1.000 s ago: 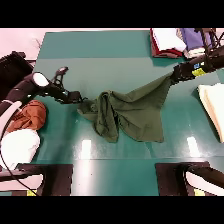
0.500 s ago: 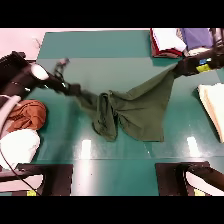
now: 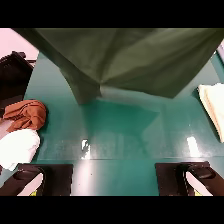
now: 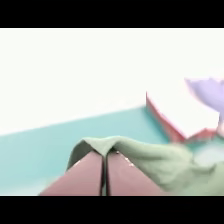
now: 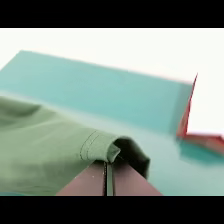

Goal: Fold the shirts.

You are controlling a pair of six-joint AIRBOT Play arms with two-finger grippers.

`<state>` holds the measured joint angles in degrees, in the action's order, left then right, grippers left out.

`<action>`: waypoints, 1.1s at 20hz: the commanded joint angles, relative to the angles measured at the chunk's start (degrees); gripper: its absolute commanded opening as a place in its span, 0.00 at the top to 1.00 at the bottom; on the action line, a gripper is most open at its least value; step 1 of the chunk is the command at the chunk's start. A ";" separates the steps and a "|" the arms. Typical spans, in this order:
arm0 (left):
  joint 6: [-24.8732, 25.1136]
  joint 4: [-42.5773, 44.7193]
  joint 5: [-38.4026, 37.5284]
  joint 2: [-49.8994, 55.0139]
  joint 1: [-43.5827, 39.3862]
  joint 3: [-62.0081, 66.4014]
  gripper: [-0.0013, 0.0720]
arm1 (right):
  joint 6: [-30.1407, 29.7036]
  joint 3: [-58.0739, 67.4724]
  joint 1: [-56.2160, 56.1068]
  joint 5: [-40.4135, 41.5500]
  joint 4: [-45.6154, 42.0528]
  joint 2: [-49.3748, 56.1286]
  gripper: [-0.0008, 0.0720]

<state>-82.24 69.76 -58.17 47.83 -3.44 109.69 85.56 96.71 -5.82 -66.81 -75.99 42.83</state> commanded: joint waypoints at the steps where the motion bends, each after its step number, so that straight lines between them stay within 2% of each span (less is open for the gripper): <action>1: 0.04 1.88 1.05 -4.63 0.26 7.89 0.94 | 0.11 9.46 0.00 -3.91 -3.45 -0.07 0.96; 4: 0.15 3.26 5.20 -4.37 0.26 9.49 0.94 | 0.20 20.04 0.00 -10.97 -6.23 4.44 0.96; 8: -0.02 4.74 1.09 2.45 0.26 8.50 0.94 | 1.64 25.40 0.02 -15.98 -8.50 10.03 0.96; 12: -2.73 4.26 -2.54 15.85 0.26 3.48 0.94 | 3.15 16.22 0.02 -16.57 -11.17 14.43 0.96; 16: -3.02 3.13 -6.19 33.38 0.26 -0.42 0.94 | 3.08 6.99 0.83 -18.51 -10.99 24.83 0.96; 20: -3.30 3.08 -11.58 47.23 0.81 -1.14 0.93 | 2.95 -0.24 4.83 -16.52 -10.54 36.00 0.96; 21: -3.48 2.78 -12.22 48.74 1.22 -1.18 0.75 | 2.80 -0.76 5.88 -15.82 -10.49 37.99 0.94; 22: -4.26 2.25 -12.68 49.31 1.95 -1.18 0.39 | 2.73 -0.52 6.97 -15.85 -10.36 39.98 0.67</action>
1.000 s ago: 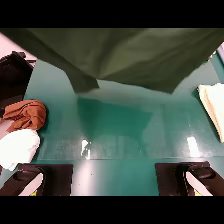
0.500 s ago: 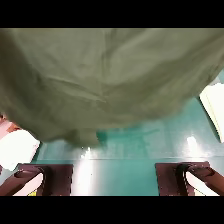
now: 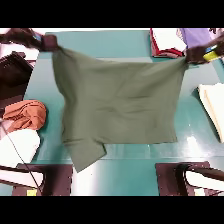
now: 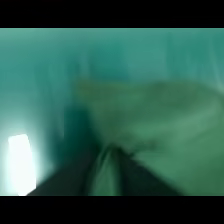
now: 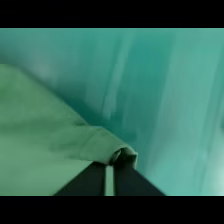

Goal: Fold the shirts.

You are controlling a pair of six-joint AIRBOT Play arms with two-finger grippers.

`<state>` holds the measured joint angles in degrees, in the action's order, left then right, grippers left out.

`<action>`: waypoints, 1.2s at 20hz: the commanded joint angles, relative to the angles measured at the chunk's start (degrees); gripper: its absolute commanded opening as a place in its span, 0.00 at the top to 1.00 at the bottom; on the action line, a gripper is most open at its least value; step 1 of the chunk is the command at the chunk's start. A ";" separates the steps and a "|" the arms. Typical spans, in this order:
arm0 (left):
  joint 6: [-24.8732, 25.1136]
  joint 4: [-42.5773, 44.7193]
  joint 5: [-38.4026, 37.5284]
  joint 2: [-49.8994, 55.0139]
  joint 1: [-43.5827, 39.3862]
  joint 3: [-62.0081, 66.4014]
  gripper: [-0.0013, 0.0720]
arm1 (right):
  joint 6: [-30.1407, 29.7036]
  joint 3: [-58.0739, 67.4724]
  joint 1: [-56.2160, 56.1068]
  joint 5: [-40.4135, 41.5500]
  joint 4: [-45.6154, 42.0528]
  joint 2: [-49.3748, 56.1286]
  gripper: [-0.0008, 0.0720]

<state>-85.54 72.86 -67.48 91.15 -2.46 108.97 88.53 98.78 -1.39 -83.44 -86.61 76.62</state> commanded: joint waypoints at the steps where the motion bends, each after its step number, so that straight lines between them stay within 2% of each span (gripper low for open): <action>1: -1.49 -1.40 -3.85 5.88 1.99 -0.46 0.34 | -0.28 -1.97 3.78 0.42 1.77 7.76 0.48; 3: -1.44 -2.43 -6.97 5.20 4.61 -0.20 0.34 | -0.63 -0.85 6.40 0.15 8.00 9.25 0.48; 5: -1.42 -2.78 -13.73 3.76 7.69 -0.42 0.34 | -2.58 -1.07 8.83 -1.38 15.80 8.92 0.48; 7: -1.33 -2.43 -16.72 0.92 9.92 -2.86 0.34 | -4.46 -4.59 10.05 -1.99 19.04 5.92 0.48; 10: -0.70 -2.25 -14.29 -8.20 11.67 -15.93 0.34 | -6.91 -14.36 10.14 -1.33 19.21 -1.55 0.48; 11: 0.50 -2.01 -13.25 -11.93 11.67 -22.16 0.34 | -7.19 -18.32 10.10 -0.42 19.52 -4.66 0.49; 17: 0.50 -1.73 -8.24 -31.61 11.67 -58.66 0.34 | -7.21 -34.01 10.10 5.31 19.65 -19.69 0.49; 21: -0.50 -3.02 -5.42 -37.00 11.67 -72.98 0.34 | -7.21 -38.32 10.10 6.78 19.63 -24.94 0.49; 24: -0.94 -9.46 -1.99 -37.05 11.28 -78.20 0.34 | -7.19 -37.59 10.10 6.73 19.69 -25.24 0.49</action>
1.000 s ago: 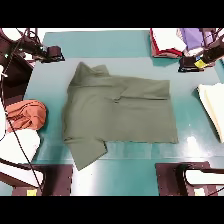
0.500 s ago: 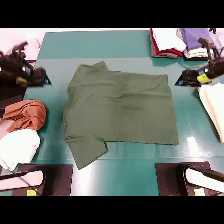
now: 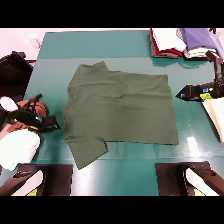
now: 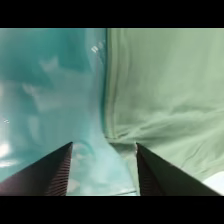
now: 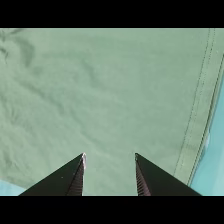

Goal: Fold the shirts.

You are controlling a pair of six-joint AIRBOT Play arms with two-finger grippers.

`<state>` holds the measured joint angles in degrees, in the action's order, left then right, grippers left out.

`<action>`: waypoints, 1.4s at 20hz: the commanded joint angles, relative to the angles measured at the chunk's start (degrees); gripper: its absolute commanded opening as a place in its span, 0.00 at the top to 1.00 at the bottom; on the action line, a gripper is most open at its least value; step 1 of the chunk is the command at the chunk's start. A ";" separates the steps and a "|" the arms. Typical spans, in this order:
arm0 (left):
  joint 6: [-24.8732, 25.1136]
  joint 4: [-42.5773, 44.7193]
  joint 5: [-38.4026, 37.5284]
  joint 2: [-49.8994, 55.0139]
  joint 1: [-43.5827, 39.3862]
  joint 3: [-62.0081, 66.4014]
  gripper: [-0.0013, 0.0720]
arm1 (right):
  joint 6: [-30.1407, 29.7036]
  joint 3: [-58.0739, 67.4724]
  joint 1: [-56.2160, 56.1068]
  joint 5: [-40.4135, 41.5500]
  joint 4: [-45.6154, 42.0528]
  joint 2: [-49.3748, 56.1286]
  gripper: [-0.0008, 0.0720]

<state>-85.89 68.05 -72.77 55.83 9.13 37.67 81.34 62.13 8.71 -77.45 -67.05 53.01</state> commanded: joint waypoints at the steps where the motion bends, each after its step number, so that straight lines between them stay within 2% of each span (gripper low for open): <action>1: -0.44 -6.36 5.01 -1.73 -1.22 -8.09 0.34 | 0.00 -0.63 -0.07 0.79 0.13 -1.64 0.49; 5: -1.73 -8.90 12.02 -1.73 -9.07 -11.69 0.34 | 0.00 -0.37 -0.07 0.57 0.11 -1.57 0.48; 8: -3.30 -8.85 12.90 -1.73 -12.48 -12.92 0.34 | 0.00 -0.37 -0.04 -0.07 0.04 -1.57 0.49; 9: -3.43 -8.96 11.98 -1.73 -12.48 -12.81 0.44 | -0.04 -0.37 -0.04 -0.37 -0.11 -1.60 0.49; 10: -3.39 -8.85 10.60 -1.73 -12.48 -12.28 0.72 | -0.72 -0.39 0.04 -0.96 -0.15 -1.60 0.49; 11: -2.71 -8.74 9.35 -1.73 -12.48 -11.28 0.94 | -1.29 -0.55 0.59 -1.77 -0.35 -1.57 0.49; 16: -2.05 -8.28 6.01 -1.75 -12.48 -1.60 0.94 | -3.54 -11.45 13.09 -6.34 -0.72 -1.57 0.48; 17: -1.77 -8.33 5.88 -1.75 -12.48 0.02 0.94 | -4.13 -14.86 16.85 -6.36 -0.74 -1.57 0.44; 18: -0.96 -8.50 5.88 -1.75 -12.48 1.31 0.94 | -4.52 -18.34 20.65 -6.12 -0.70 -1.55 0.29; 19: -0.66 -8.52 5.92 -1.75 -12.48 2.12 0.94 | -4.57 -21.86 24.15 -5.92 -0.61 -1.31 0.26; 23: -0.63 -8.57 6.78 -1.73 -12.48 2.51 0.94 | -6.40 -31.26 29.14 -5.25 -0.37 3.32 0.28; 28: -0.66 -8.57 6.73 -1.73 -12.48 2.51 0.94 | -5.77 -33.94 21.84 -0.94 0.02 9.03 0.31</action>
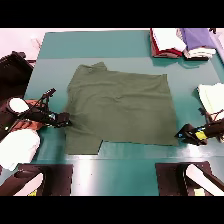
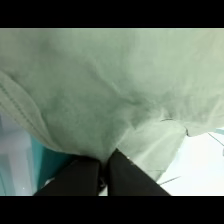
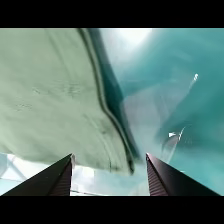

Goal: Fold the shirts.

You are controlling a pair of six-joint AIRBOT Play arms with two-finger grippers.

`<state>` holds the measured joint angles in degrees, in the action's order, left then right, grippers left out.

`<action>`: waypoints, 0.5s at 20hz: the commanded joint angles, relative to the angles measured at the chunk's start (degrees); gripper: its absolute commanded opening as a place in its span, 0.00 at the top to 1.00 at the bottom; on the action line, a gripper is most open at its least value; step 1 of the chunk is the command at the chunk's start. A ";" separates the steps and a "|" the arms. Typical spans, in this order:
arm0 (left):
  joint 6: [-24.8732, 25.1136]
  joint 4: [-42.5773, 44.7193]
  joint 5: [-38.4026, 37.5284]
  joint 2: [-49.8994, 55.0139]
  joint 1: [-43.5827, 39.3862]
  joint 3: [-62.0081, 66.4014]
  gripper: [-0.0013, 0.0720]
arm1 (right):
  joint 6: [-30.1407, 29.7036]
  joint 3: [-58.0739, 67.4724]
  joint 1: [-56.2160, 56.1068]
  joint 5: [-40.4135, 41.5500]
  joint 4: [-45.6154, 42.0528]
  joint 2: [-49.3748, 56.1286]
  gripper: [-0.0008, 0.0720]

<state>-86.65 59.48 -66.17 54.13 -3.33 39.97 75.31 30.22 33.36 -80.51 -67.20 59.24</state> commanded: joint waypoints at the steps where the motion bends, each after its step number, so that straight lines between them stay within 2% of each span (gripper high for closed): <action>1: 0.13 0.00 0.15 -0.02 -0.02 0.22 0.94 | 0.28 -2.03 -4.61 2.56 0.20 3.39 0.44; 3: 0.17 0.00 0.15 -0.04 -0.02 0.22 0.94 | 0.22 -2.03 -8.33 3.04 0.17 4.04 0.70; 5: 0.17 -0.37 0.44 -0.39 -0.02 0.22 0.94 | 0.22 -1.97 -11.61 4.07 0.24 2.12 0.89; 7: 0.09 -0.35 1.14 -3.45 -0.02 0.87 0.94 | 0.22 -0.85 -14.27 4.66 0.26 -2.80 0.96; 10: 0.07 -0.09 -0.31 -9.09 -0.02 7.52 0.94 | 0.28 8.02 -17.99 3.67 0.28 -11.04 0.96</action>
<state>-86.52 59.29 -65.69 48.95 -3.33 43.40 75.48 32.67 18.94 -76.44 -67.13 54.13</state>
